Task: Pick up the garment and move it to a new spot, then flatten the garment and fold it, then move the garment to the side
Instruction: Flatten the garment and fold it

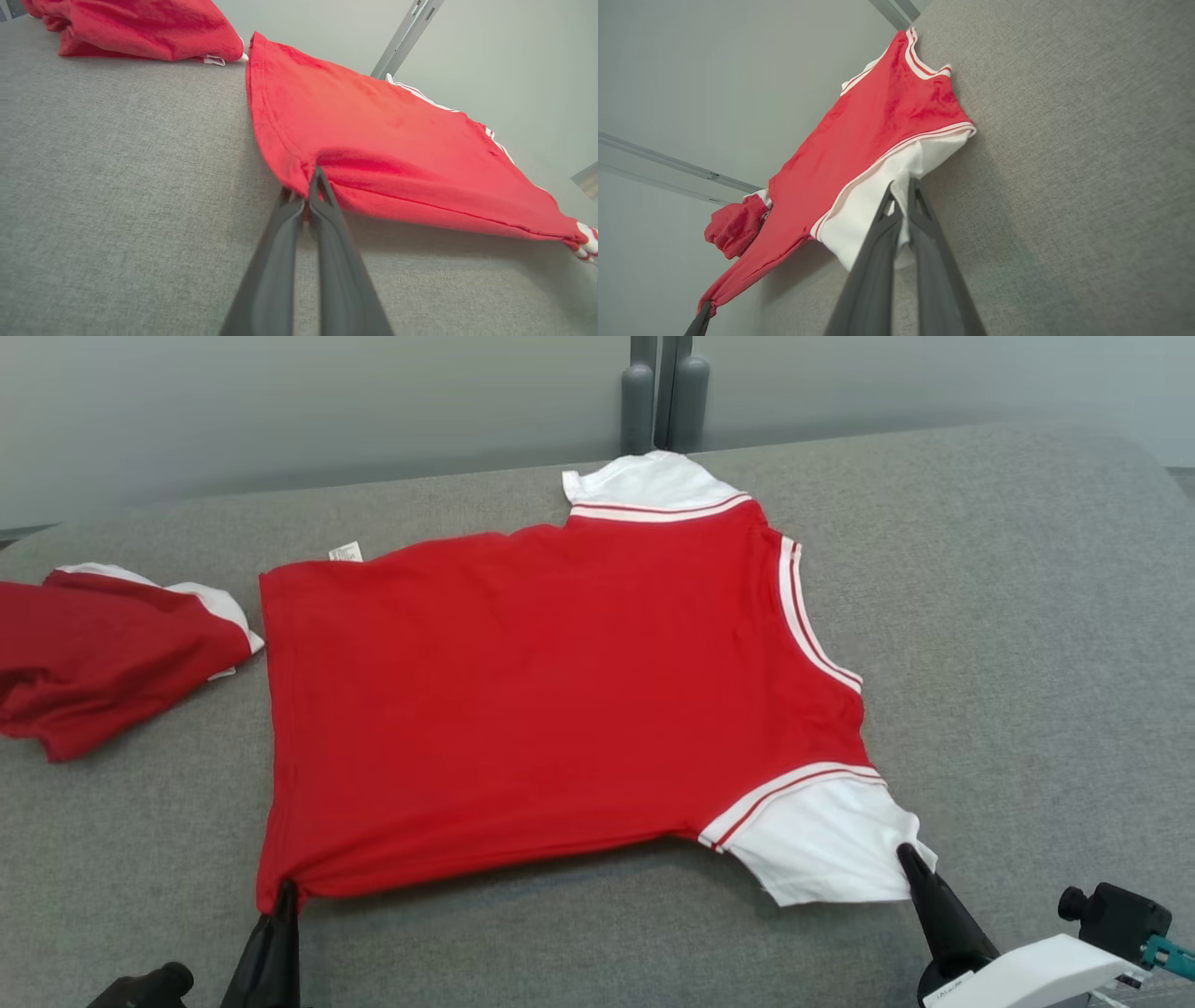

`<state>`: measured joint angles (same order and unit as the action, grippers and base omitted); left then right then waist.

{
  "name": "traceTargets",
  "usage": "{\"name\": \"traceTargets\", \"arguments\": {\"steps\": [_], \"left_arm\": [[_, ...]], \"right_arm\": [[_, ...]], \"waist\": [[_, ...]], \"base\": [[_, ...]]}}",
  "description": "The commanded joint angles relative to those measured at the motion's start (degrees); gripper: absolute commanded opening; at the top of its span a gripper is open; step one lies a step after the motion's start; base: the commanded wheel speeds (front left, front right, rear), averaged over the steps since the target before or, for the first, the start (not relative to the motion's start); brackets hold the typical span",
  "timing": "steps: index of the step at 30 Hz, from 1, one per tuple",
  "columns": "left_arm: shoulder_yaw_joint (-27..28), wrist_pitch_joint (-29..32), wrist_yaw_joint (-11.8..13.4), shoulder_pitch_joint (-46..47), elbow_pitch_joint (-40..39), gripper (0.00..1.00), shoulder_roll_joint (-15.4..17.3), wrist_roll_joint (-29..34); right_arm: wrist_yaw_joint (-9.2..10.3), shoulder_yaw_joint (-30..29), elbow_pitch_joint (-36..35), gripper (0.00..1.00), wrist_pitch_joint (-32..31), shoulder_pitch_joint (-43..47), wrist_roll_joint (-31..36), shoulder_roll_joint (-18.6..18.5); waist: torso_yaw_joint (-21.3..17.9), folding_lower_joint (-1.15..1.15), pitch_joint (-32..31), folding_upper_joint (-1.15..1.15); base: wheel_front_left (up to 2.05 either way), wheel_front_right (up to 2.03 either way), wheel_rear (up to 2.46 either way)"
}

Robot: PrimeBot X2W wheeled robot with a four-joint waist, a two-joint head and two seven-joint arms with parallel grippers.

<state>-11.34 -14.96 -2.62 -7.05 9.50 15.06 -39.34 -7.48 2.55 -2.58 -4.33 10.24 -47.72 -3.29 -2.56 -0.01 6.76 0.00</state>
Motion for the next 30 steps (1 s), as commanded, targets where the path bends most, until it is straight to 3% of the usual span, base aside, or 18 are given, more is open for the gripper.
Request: {"name": "traceTargets", "arguments": {"steps": [1, 14, 30], "left_arm": [[0.4, -0.3, -0.5, -0.7, 0.1, 0.00, 0.0, 0.3], [0.7, 0.6, -2.1, -1.2, 2.9, 0.00, -1.1, -0.2], [0.6, 3.9, -4.3, 3.9, 6.2, 0.00, -4.9, -10.8]], "right_arm": [[-0.02, -0.1, -0.4, 0.00, -0.2, 0.7, -0.3, 0.0], [-0.02, 0.9, 0.3, 0.00, -2.9, 1.9, 0.5, 0.3], [-0.02, 0.5, 3.9, 0.00, -0.5, -3.8, 0.8, 0.4]], "waist": [[-0.8, 0.01, -1.0, 0.00], [-1.5, 0.01, -2.1, 0.00], [0.6, 0.01, -2.4, 0.00]], "base": [[0.00, 0.00, 0.00], [0.00, 0.00, 0.00], [0.00, 0.00, 0.00]]}}
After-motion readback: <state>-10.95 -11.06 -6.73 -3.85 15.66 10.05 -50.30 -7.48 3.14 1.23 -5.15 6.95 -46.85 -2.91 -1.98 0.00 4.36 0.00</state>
